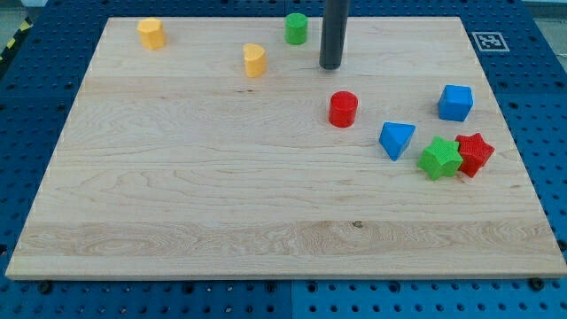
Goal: Move the red circle closer to the blue triangle
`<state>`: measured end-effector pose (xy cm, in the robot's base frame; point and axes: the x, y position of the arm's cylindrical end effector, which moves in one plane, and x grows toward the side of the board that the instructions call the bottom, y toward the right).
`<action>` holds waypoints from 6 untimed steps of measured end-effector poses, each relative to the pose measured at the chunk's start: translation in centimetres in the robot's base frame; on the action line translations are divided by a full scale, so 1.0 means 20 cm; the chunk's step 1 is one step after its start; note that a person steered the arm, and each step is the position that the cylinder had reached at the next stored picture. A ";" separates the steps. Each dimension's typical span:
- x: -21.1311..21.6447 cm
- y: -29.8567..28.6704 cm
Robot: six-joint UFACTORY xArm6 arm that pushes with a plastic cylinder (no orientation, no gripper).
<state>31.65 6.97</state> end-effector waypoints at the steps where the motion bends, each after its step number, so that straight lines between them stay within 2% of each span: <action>1: 0.06 0.00; 6: 0.09 0.16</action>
<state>33.36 10.12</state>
